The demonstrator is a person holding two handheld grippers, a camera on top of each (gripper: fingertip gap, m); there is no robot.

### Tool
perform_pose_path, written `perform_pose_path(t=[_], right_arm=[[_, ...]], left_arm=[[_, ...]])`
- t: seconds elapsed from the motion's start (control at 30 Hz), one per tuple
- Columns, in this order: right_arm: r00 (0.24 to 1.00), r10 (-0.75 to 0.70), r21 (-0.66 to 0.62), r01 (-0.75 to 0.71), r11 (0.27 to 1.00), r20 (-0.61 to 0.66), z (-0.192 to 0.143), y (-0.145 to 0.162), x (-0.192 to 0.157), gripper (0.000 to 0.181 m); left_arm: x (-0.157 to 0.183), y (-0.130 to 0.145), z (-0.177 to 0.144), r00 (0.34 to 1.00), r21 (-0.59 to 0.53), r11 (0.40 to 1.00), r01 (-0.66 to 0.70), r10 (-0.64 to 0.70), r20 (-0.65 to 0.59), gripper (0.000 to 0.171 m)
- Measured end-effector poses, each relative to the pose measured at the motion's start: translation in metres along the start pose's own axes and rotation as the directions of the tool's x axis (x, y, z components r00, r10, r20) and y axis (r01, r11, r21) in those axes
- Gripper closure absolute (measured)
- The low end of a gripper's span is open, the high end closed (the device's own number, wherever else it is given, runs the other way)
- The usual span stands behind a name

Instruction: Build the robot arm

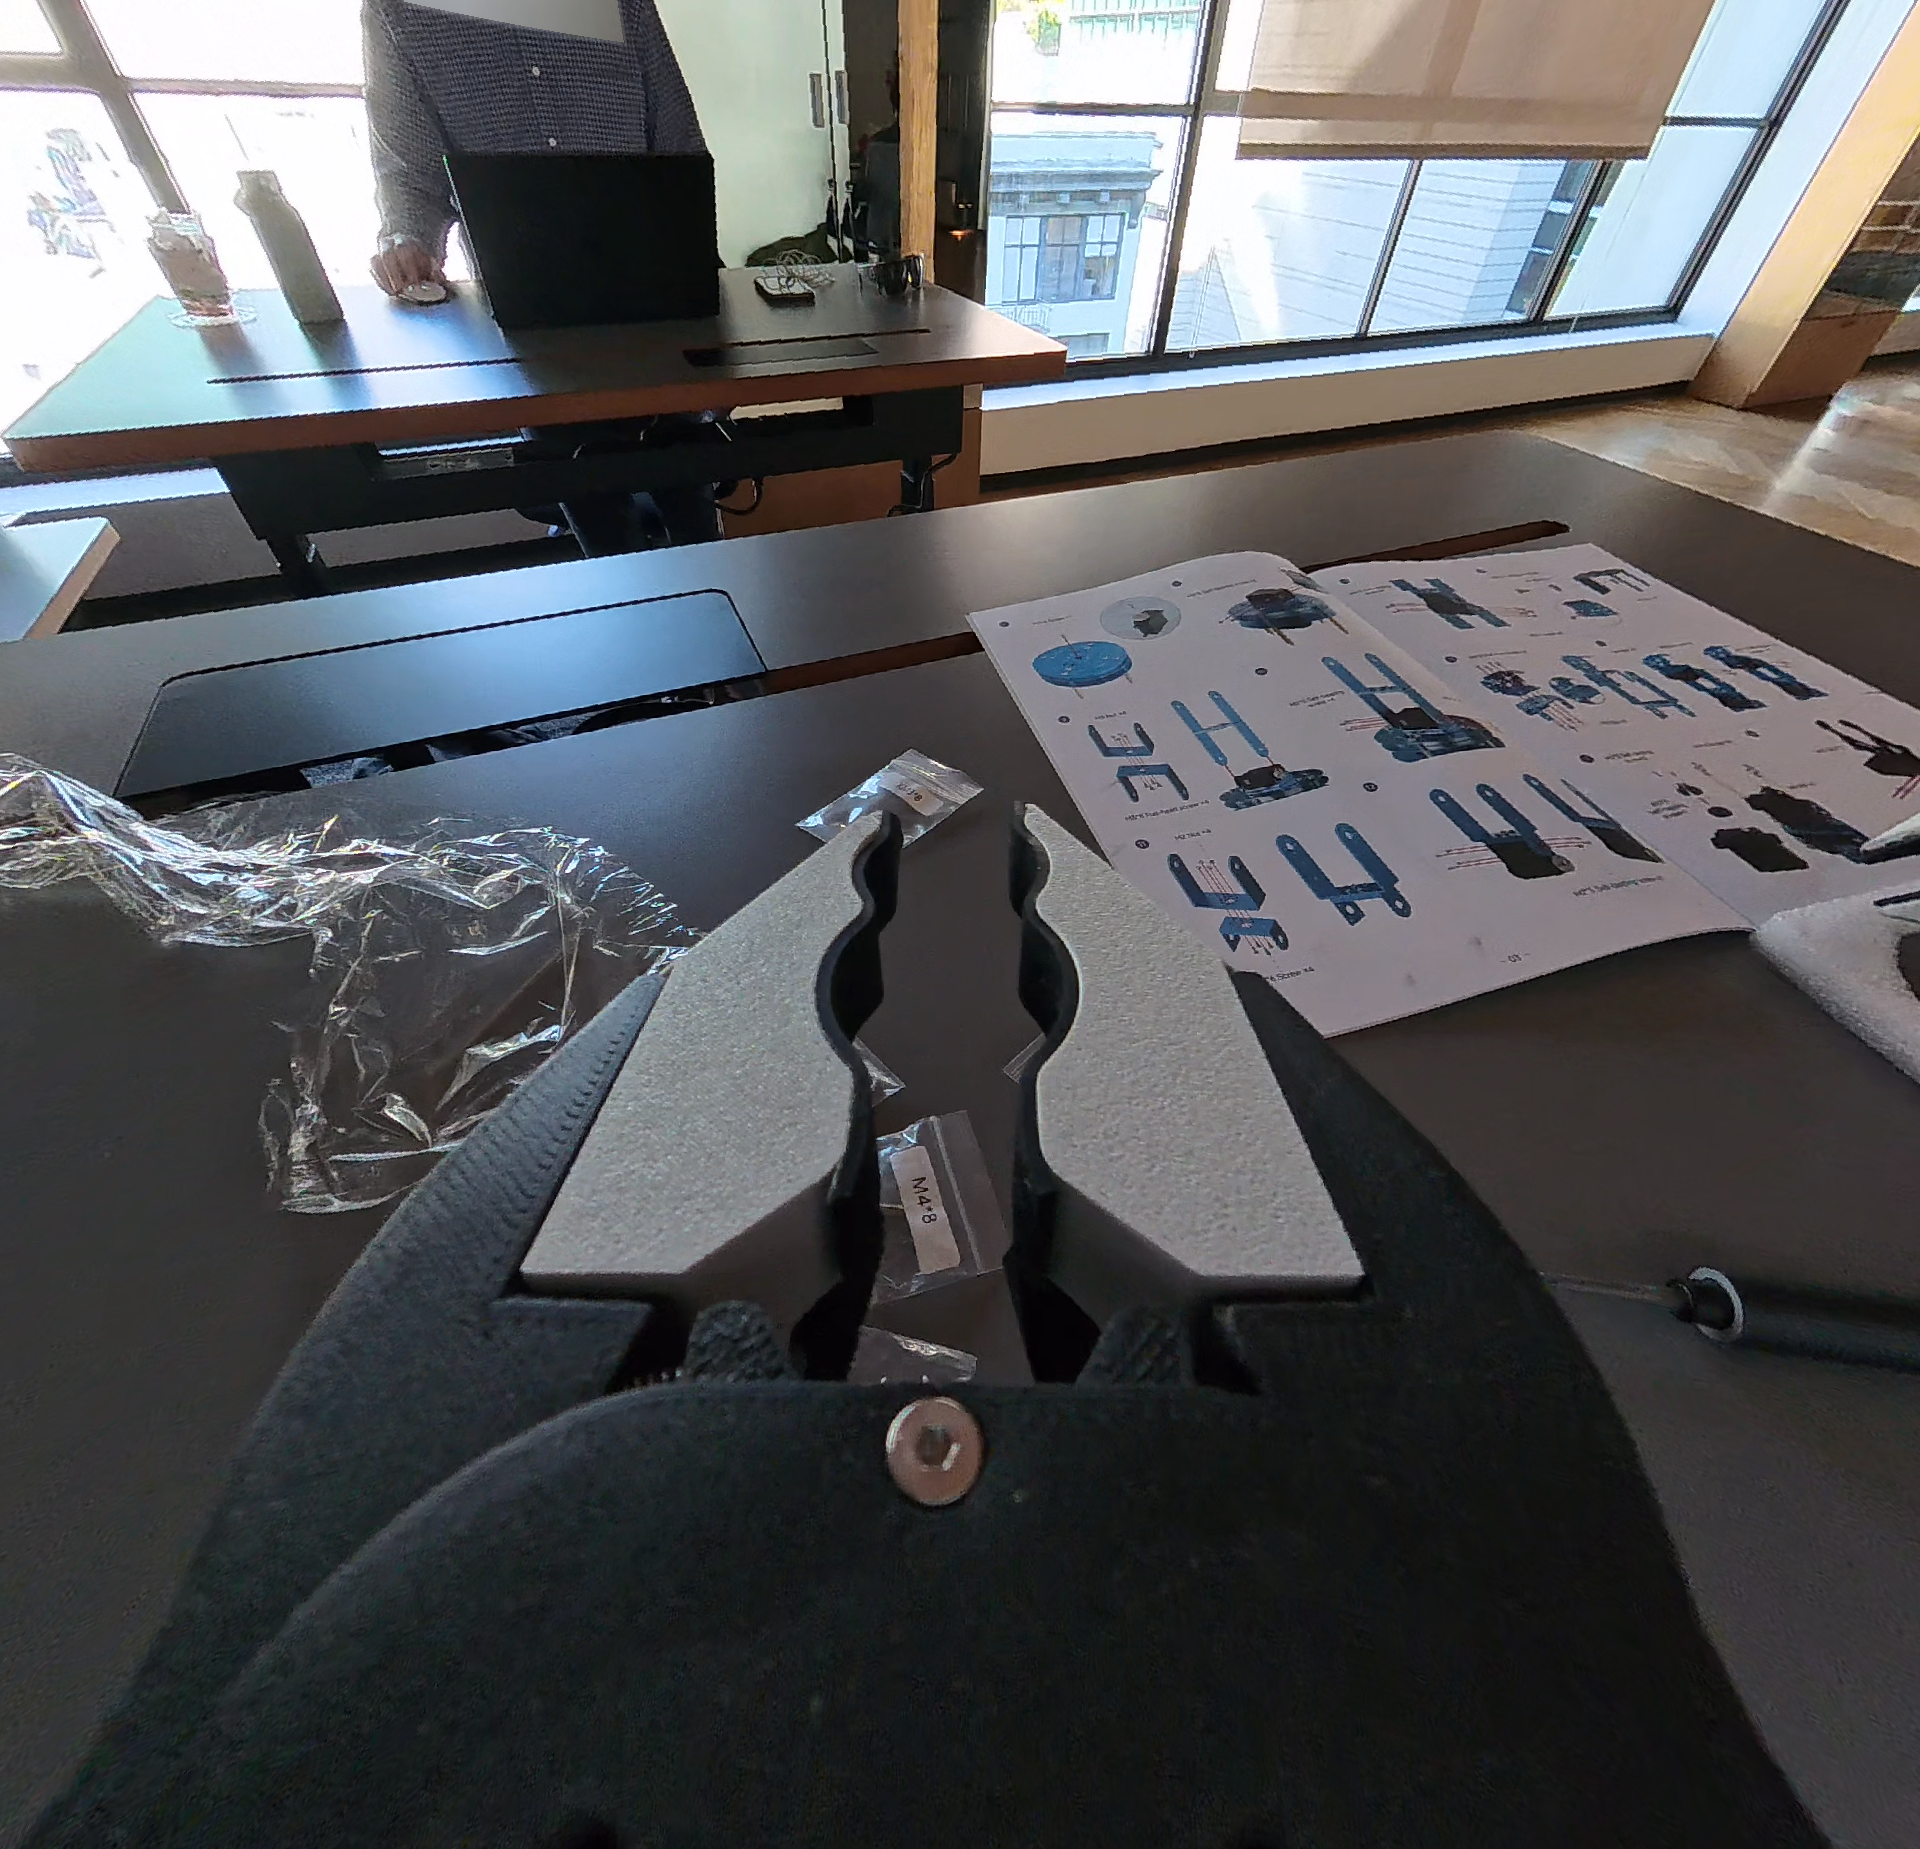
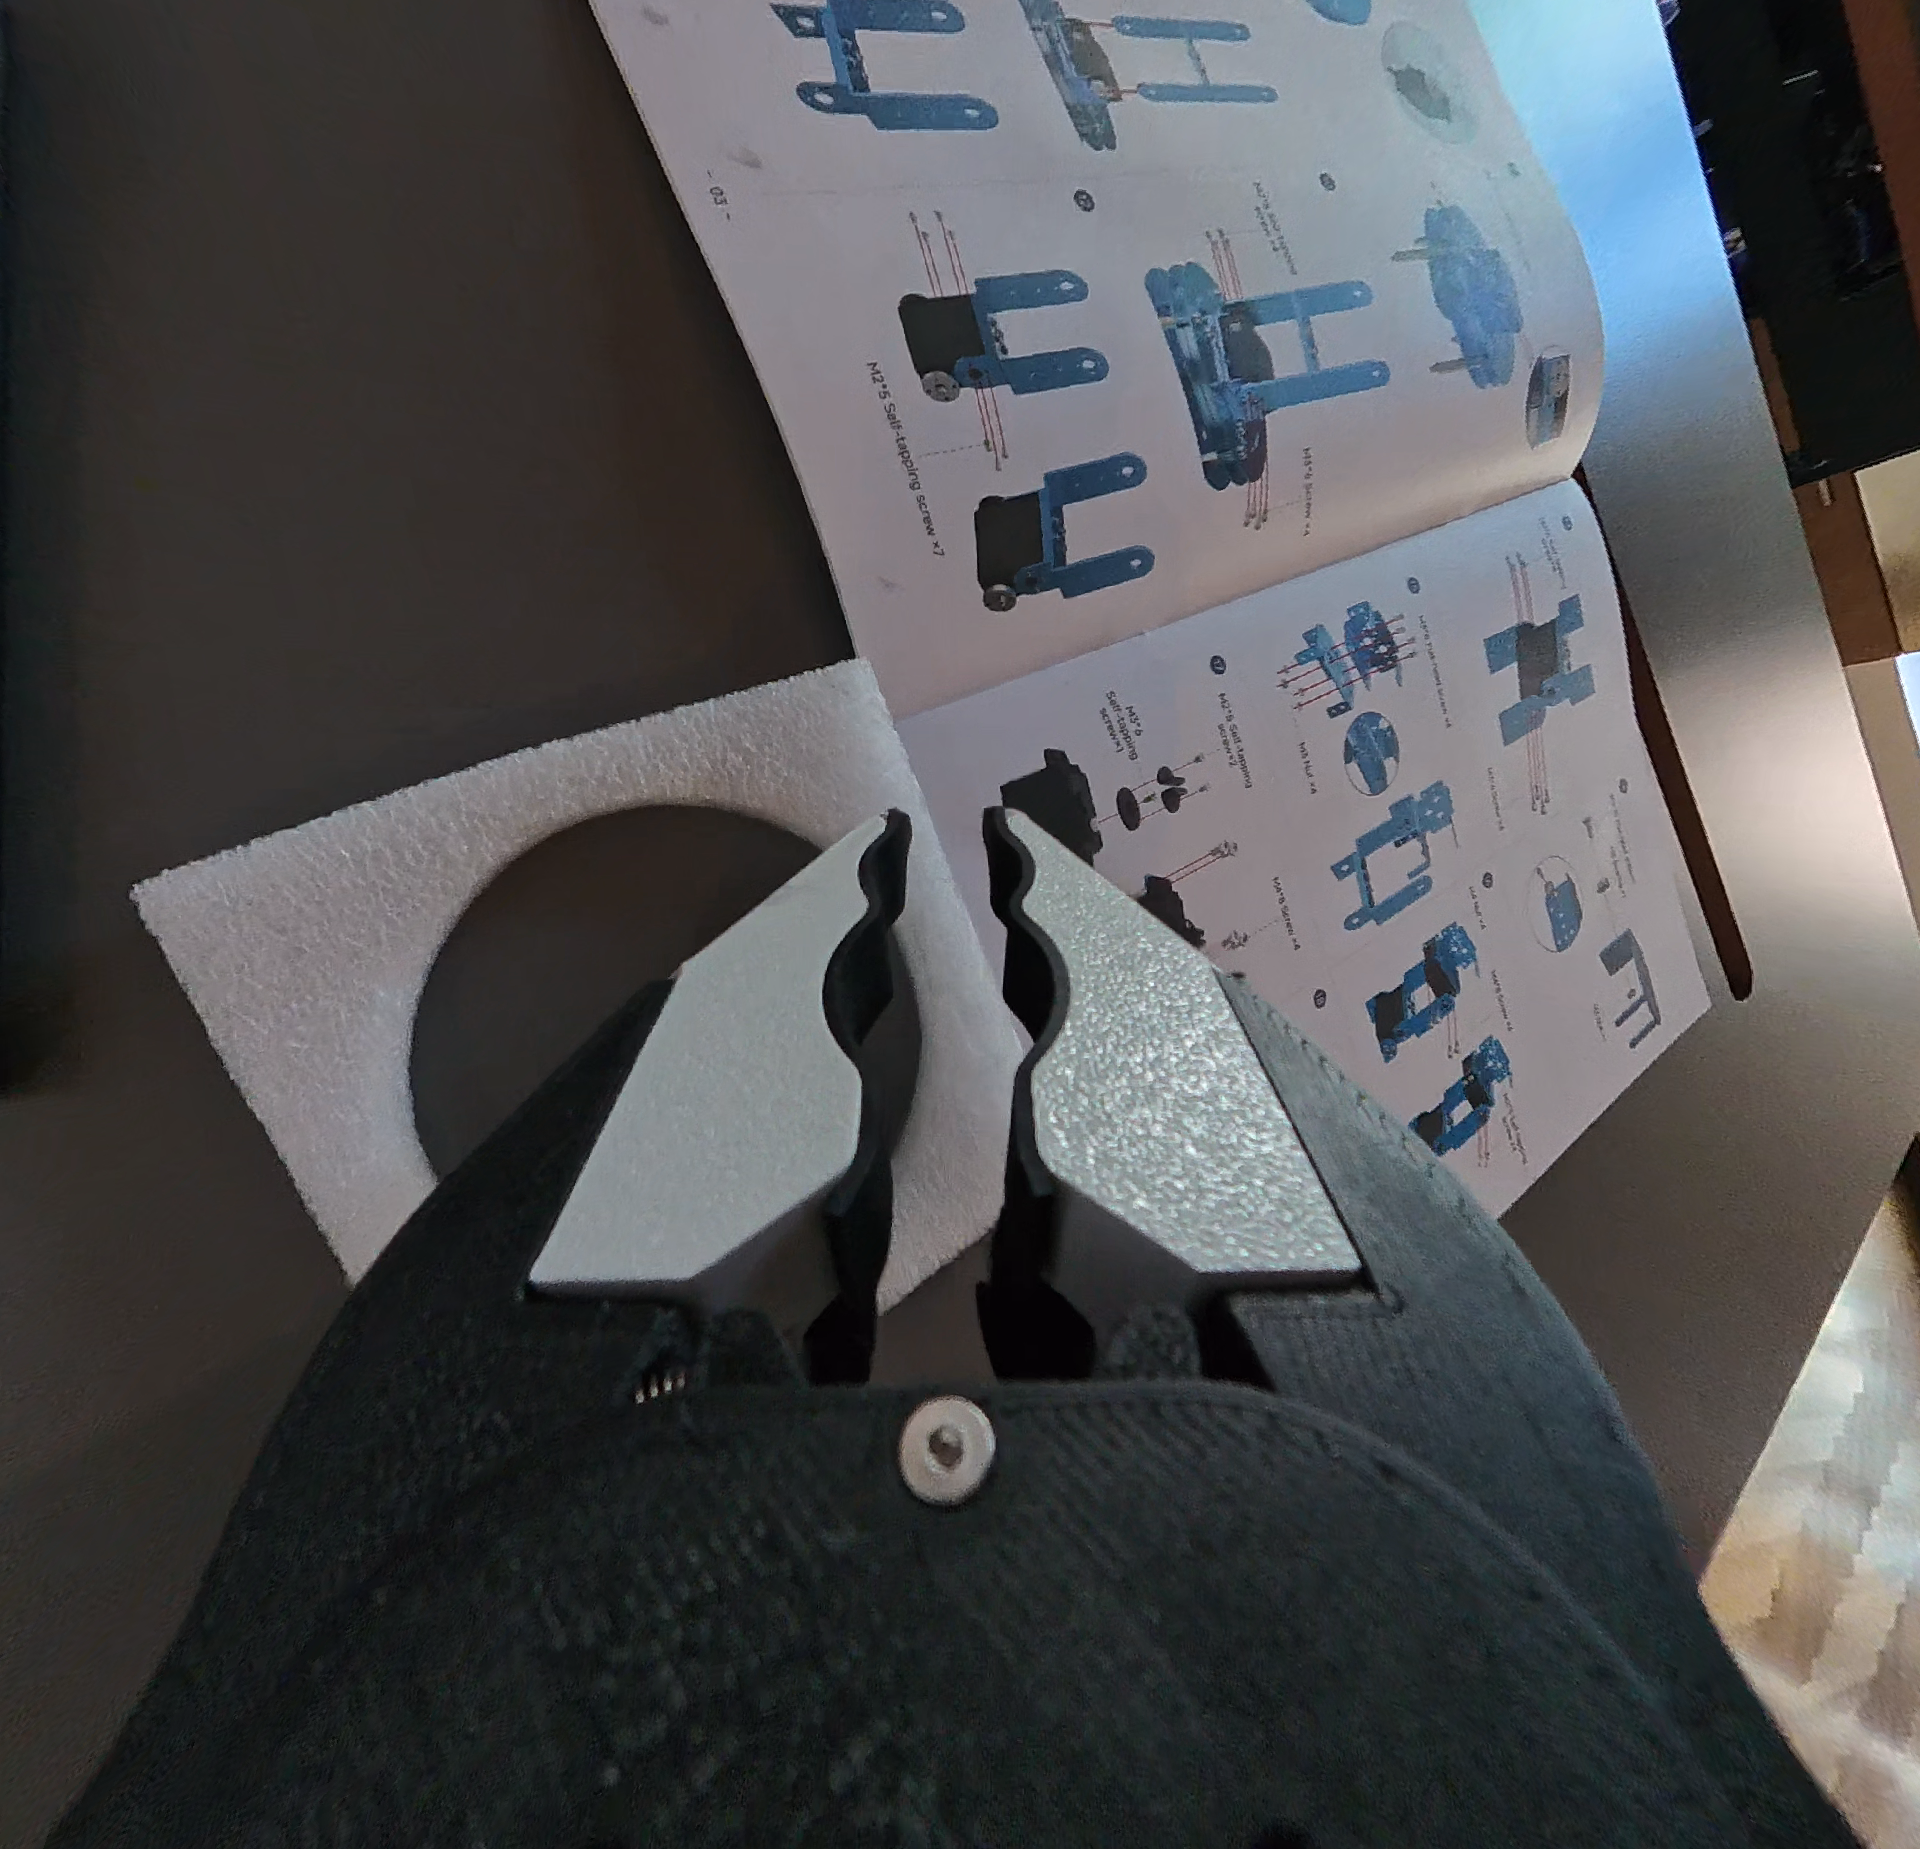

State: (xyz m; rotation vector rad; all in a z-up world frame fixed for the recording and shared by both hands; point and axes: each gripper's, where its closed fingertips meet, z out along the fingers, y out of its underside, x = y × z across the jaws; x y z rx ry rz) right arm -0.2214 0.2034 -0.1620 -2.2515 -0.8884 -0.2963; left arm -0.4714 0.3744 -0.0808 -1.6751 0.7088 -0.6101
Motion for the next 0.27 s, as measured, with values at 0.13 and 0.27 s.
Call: perform_pose_path(t=[0.13, 0.27], right_arm=[[0.996, 0.044, 0.061, -0.049, 0.997, 0.084, 0.001, -0.015, -0.014, 0.162], [0.987, 0.049, 0.094, -0.063, 0.994, 0.15, 0.0, -0.025, -0.026, 0.159]], left_arm=[[-0.001, 0.001, 0.0, 1.0, -0.002, 1.0, -0.004, 0.004, 0.004, 0.152], [-0.001, 0.005, 0.003, 1.0, -0.018, 1.0, -0.007, 0.007, 0.004, 0.152]])
